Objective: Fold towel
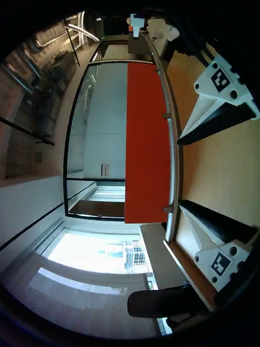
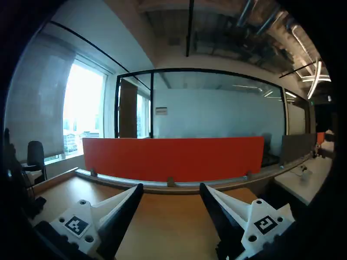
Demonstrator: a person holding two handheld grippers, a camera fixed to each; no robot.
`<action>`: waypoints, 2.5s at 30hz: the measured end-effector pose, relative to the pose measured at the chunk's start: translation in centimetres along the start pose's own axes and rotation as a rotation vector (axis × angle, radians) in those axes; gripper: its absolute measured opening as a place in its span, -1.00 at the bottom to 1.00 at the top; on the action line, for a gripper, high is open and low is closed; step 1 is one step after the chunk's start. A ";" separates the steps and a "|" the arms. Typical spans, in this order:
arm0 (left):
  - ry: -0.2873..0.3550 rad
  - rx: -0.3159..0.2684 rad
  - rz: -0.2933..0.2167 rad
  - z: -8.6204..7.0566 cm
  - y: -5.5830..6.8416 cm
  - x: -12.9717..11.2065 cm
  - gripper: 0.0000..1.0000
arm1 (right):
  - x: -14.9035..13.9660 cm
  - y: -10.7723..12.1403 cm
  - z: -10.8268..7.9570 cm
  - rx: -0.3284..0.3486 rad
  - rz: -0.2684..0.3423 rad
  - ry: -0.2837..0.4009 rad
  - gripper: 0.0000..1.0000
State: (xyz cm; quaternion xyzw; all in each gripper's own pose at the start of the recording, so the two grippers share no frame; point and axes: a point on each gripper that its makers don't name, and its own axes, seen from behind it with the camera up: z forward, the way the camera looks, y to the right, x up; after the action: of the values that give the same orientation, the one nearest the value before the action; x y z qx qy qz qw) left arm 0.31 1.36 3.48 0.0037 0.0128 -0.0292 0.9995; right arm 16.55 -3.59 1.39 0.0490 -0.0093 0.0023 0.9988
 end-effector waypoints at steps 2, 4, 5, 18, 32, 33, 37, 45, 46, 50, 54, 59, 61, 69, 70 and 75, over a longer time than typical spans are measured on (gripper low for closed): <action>0.001 -0.001 -0.002 0.1 0.0 -1.0 0.88 | -0.7 -0.1 -0.1 0.000 -0.006 -0.003 1.00; 0.003 0.001 -0.003 0.1 0.0 -2.1 0.88 | -1.5 -0.3 -0.2 0.000 -0.011 -0.008 1.00; 0.005 0.002 -0.002 0.1 0.0 -2.6 0.88 | -1.9 -0.3 -0.2 0.001 -0.013 -0.010 1.00; 0.045 0.010 0.009 0.1 0.4 -7.7 0.88 | -3.9 -1.8 -1.0 0.024 0.013 -0.009 1.00; 0.048 0.023 0.016 -0.4 -0.5 -12.9 0.88 | -6.1 -2.0 -0.7 0.015 -0.016 -0.014 1.00; 0.048 0.024 0.020 -0.4 -0.5 -13.2 0.88 | -6.1 -2.1 -0.7 0.015 -0.015 -0.011 1.00; 0.053 0.032 0.034 -0.6 -0.8 -13.9 0.88 | -6.5 -2.0 -0.7 0.011 -0.014 -0.006 1.00; 0.056 0.048 0.038 -1.0 -1.8 -15.3 0.88 | -7.9 -2.4 -0.7 0.011 -0.024 -0.011 1.00; 0.056 0.050 0.038 -1.1 -1.9 -15.4 0.88 | -7.9 -2.4 -0.7 0.012 -0.024 -0.012 1.00; 0.051 0.056 0.033 -1.2 -2.3 -16.0 0.88 | -8.1 -2.5 -0.8 0.013 -0.023 -0.010 1.00; 0.039 0.059 0.031 -1.2 -2.4 -16.4 0.87 | -8.0 -2.4 -0.8 0.010 -0.023 -0.013 1.00; 0.026 0.069 0.031 -1.1 -2.6 -16.7 0.88 | -7.9 -2.3 -0.8 0.011 -0.027 -0.008 1.00; 0.024 0.071 0.031 -1.0 -2.6 -16.8 0.88 | -7.9 -2.3 -0.7 0.012 -0.027 -0.008 1.00; 0.024 0.070 0.034 -0.9 -2.5 -16.9 0.88 | -7.9 -2.3 -0.5 0.023 -0.022 -0.005 1.00; 0.024 0.070 0.034 -0.9 -2.5 -16.9 0.88 | -7.9 -2.3 -0.4 0.024 -0.022 -0.004 1.00; 0.024 0.071 0.034 -0.8 -2.5 -17.0 0.88 | -7.7 -2.0 -0.1 0.025 -0.019 0.002 1.00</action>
State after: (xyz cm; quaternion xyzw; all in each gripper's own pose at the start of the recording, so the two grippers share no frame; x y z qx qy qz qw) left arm -16.78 -0.14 3.05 0.0397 0.0235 -0.0126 0.9989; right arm 8.85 -5.54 0.91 0.0616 -0.0077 -0.0071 0.9980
